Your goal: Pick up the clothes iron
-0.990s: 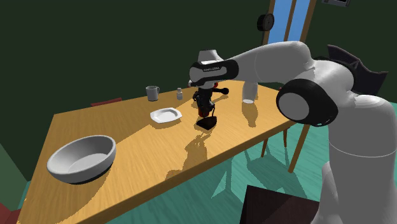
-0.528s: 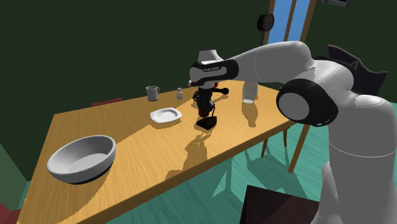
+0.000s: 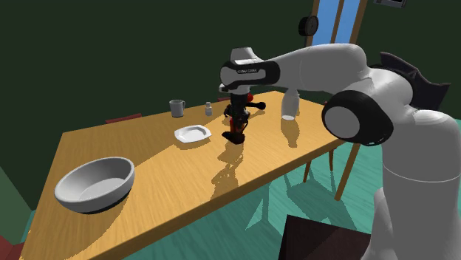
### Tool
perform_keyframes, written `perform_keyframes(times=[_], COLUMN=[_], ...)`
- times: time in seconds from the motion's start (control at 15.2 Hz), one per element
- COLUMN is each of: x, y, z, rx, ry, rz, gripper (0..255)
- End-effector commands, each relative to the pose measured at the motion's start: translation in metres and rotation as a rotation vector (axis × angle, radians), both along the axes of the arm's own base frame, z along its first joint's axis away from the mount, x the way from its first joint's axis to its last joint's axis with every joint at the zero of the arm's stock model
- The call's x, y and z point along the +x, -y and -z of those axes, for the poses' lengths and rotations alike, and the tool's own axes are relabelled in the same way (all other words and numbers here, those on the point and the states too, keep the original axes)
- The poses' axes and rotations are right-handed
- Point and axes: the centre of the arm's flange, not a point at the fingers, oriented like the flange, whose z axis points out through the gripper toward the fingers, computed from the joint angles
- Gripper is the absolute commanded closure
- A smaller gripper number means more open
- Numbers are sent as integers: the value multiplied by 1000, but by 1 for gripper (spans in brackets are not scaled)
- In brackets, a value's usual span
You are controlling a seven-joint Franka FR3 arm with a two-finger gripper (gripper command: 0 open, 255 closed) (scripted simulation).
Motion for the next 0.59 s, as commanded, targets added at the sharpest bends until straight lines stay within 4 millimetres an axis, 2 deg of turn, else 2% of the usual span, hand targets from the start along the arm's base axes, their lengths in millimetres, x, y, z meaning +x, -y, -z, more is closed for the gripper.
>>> perform_keyframes(times=[0.0,0.4,0.53], x=[1,1,1], y=[-1,-1,-1], z=[-11,-42,-43], rx=[0,0,0], ry=[0,0,0], rz=[0,0,0], gripper=[255,255,255])
